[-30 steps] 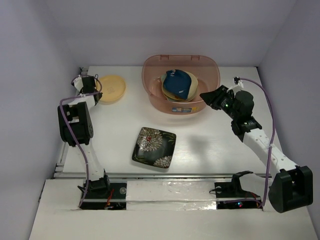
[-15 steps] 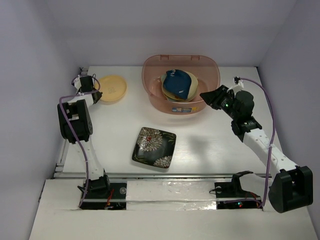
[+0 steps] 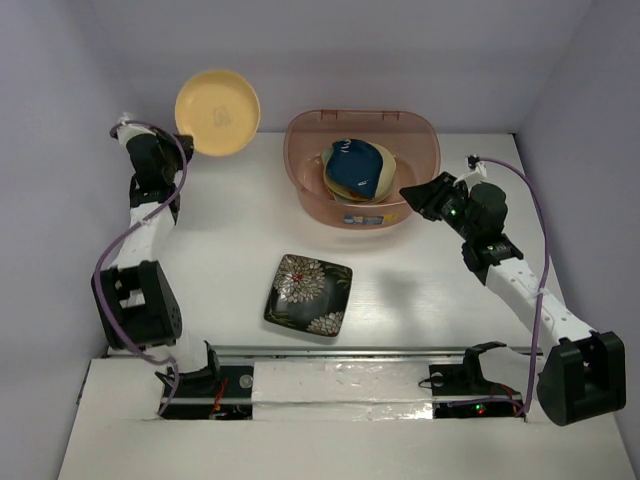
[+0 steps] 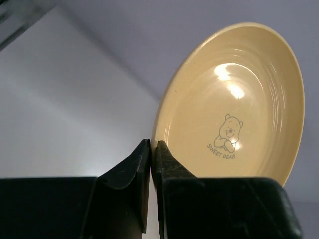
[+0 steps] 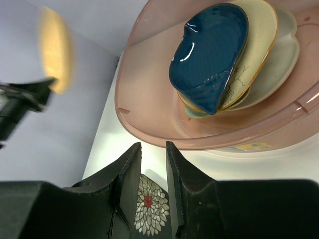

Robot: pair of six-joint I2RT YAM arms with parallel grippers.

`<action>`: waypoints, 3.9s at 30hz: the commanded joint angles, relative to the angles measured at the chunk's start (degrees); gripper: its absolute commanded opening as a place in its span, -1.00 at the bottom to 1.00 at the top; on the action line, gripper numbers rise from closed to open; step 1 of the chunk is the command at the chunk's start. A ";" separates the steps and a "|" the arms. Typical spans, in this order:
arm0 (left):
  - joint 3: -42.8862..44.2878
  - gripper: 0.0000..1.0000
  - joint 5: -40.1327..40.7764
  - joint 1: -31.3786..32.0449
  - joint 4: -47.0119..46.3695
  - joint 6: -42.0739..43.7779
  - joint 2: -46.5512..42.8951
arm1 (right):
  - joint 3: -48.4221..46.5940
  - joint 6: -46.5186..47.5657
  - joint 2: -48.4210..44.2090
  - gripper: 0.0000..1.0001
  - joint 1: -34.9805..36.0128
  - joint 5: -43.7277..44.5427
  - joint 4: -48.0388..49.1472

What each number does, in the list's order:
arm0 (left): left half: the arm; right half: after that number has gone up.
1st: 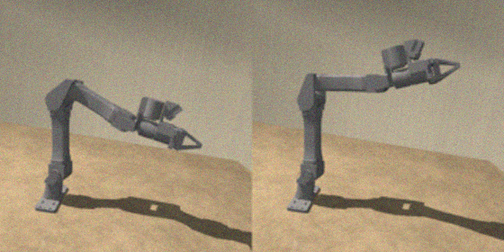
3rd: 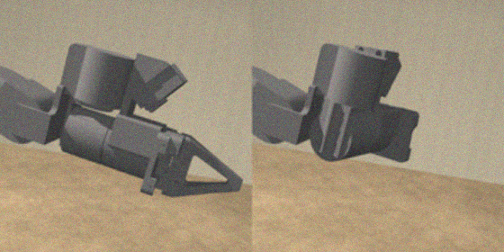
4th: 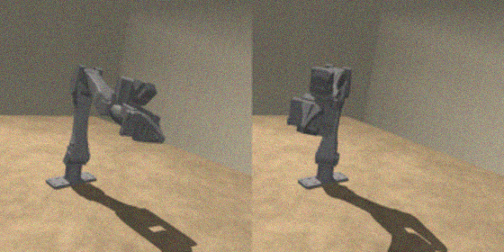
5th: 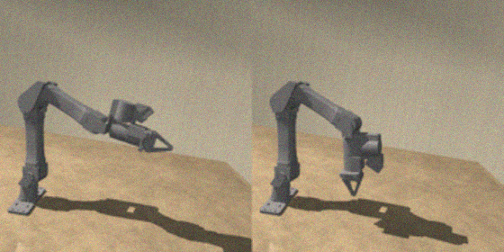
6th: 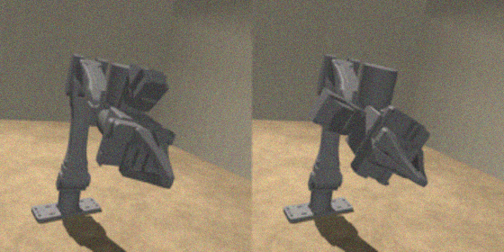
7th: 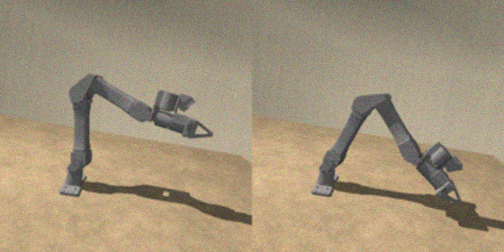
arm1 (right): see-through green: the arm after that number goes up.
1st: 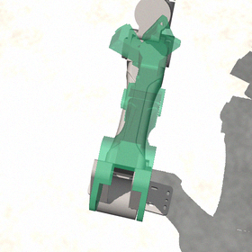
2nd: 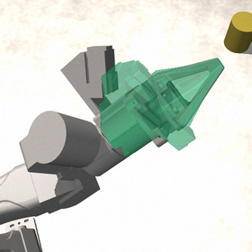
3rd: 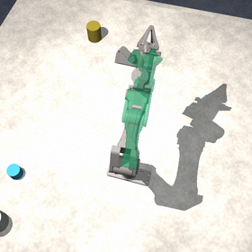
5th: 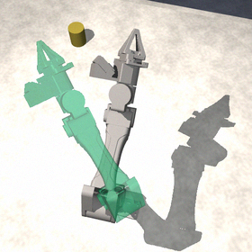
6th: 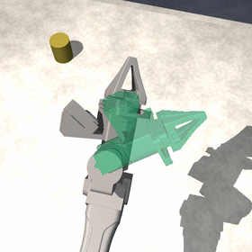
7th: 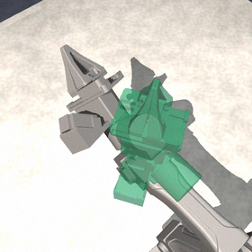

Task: Place the plates into the plastic bin on the countertop

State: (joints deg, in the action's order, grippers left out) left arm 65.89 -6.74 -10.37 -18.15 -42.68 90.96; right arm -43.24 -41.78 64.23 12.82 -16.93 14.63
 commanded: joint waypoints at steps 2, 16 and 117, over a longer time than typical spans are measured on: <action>0.90 -1.00 -7.23 3.85 -12.79 -2.78 -6.84 | 0.00 0.38 -0.24 -0.35 0.01 0.23 4.35; 19.97 -1.00 -5.13 28.38 -0.49 6.45 9.58 | 1.50 0.47 -3.93 -1.00 0.01 2.86 4.44; -21.77 -0.44 12.45 36.47 15.96 29.67 -55.80 | 18.82 -15.97 17.01 -1.00 28.49 -2.41 31.02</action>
State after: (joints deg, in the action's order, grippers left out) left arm 44.49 3.84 25.89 0.32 -13.50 36.60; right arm -22.13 -57.49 90.28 40.95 -18.37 40.66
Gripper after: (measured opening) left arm 0.277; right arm 0.100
